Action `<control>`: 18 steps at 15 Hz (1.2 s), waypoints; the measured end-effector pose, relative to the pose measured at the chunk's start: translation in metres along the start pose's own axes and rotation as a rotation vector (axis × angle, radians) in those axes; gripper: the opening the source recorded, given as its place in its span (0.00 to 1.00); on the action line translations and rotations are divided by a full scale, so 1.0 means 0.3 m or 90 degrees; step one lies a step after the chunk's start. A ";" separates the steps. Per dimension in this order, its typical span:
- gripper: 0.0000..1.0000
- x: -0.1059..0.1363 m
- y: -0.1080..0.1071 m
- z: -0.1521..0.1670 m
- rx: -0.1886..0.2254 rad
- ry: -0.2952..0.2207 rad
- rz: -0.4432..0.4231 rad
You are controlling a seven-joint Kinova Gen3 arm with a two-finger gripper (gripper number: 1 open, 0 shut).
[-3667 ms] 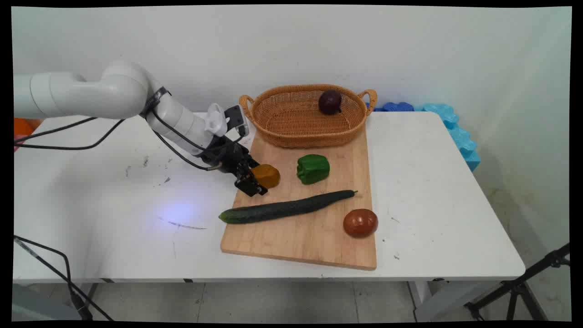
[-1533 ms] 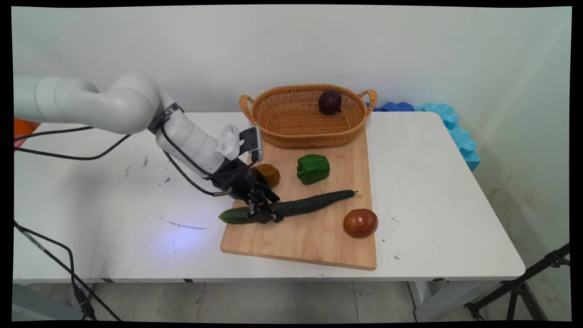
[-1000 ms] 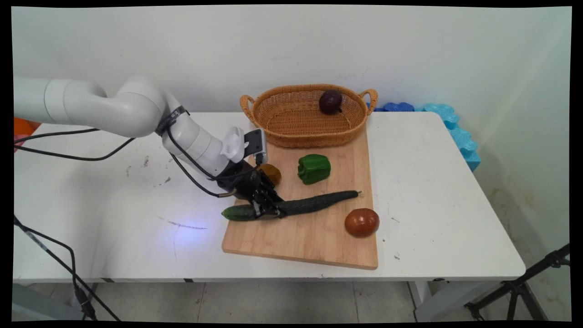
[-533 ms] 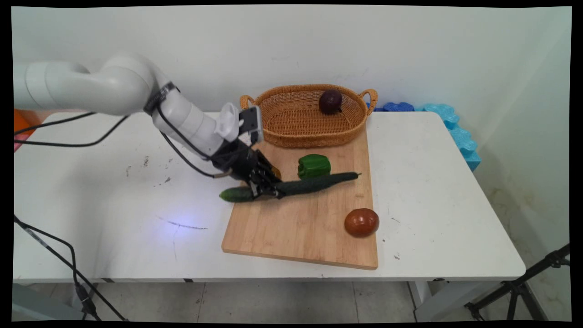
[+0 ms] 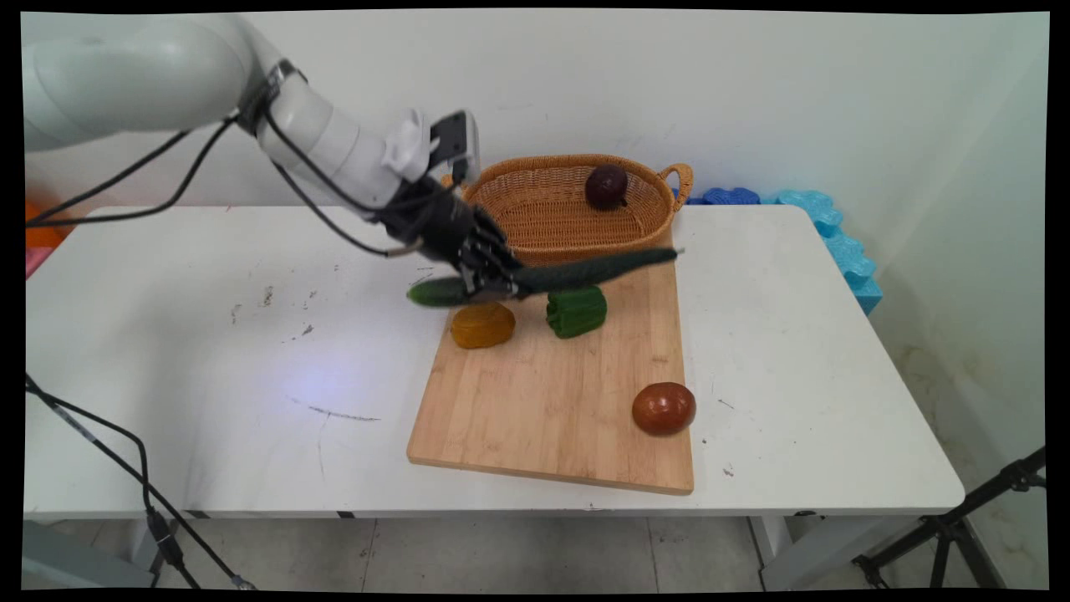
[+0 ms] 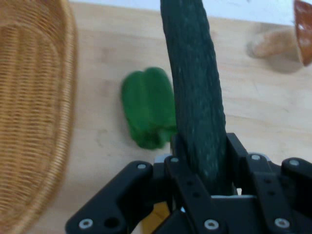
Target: Place the picked object in the vegetable basket
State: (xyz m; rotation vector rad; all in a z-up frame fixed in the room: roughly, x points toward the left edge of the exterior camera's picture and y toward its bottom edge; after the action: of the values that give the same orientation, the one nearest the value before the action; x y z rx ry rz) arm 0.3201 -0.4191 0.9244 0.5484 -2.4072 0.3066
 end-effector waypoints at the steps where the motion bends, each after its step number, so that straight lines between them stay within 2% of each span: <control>1: 0.00 0.017 -0.023 -0.014 0.009 0.003 0.009; 5: 0.00 0.065 -0.128 -0.038 0.046 0.005 0.041; 10: 0.00 0.077 -0.292 0.007 0.091 -0.010 0.069; 14: 0.00 0.064 -0.407 0.077 0.115 -0.024 0.087; 18: 0.00 0.037 -0.492 0.173 0.123 -0.034 0.105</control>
State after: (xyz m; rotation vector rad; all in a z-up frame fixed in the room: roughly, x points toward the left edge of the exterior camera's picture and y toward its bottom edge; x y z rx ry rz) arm 0.3517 -0.5714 0.9035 0.4485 -2.4951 0.6079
